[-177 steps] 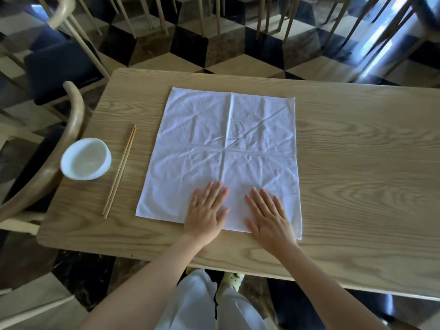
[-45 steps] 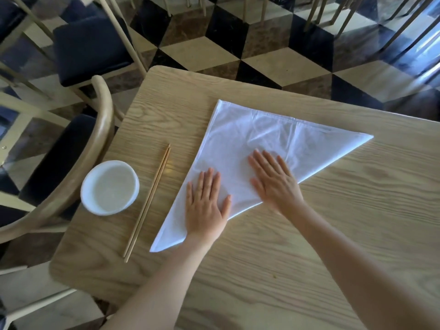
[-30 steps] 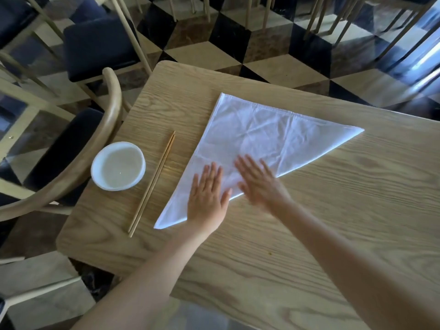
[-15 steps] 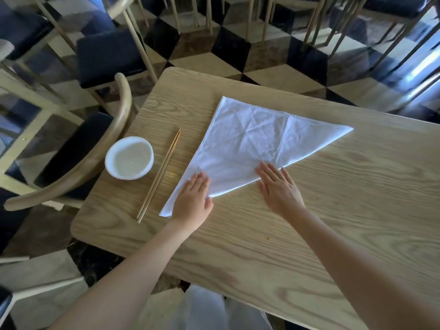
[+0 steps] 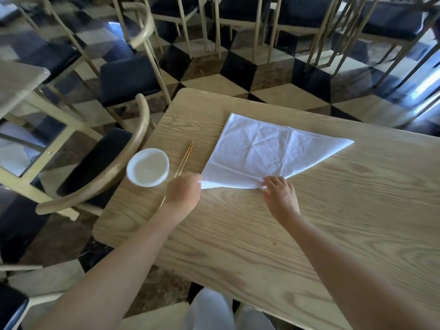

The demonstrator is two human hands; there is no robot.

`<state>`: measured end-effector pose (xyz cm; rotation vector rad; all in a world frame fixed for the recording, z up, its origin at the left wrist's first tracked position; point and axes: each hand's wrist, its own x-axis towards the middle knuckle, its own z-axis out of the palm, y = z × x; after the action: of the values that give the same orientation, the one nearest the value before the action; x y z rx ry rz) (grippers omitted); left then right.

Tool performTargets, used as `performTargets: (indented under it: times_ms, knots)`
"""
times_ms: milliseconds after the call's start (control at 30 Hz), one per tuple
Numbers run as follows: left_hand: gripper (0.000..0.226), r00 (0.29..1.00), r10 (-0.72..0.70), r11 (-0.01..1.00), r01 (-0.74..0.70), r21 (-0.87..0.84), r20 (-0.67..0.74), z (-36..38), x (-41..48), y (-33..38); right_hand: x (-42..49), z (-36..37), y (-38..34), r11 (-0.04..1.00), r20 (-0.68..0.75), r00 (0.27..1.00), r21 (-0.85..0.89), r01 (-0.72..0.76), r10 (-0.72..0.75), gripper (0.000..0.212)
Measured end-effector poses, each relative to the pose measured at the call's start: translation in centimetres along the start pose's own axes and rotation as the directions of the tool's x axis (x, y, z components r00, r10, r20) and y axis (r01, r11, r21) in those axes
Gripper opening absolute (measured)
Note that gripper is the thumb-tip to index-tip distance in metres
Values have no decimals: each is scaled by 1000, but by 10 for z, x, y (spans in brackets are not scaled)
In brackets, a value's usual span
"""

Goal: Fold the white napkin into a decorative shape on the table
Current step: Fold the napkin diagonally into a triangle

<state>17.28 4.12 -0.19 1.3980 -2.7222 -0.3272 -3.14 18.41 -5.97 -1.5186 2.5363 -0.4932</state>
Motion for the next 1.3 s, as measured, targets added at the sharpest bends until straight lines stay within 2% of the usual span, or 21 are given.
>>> performTargets:
  times_ms: [67,167,267,367,533,800,1067,1300]
  knots:
    - [17,1000,-18,996,17,-87,-10,-18,16,0,4,-1,-2,997,-10,997,26,-74,74,9]
    - [18,998,-43,978,49,-203,34,-39,41,-2,10,-2,-1,974,-23,976,77,-215,218,11]
    - [17,997,8,935,18,-354,73,-54,67,-1,15,-2,2,945,12,953,130,-301,302,12]
    - [19,996,42,857,2,-515,74,-63,96,2,16,-2,2,910,45,931,200,-364,362,11]
    - [33,994,-45,695,101,-712,97,-60,145,9,11,-1,5,831,62,877,294,-473,477,8]
    - [51,976,-116,622,215,-753,183,-29,212,43,24,-3,7,809,107,853,276,-519,511,6]
    - [52,953,-93,664,275,-696,288,14,255,58,34,-9,13,813,207,830,185,-553,517,15]
    - [51,951,-118,709,283,-646,287,45,270,59,40,-11,10,814,219,817,133,-566,533,17]
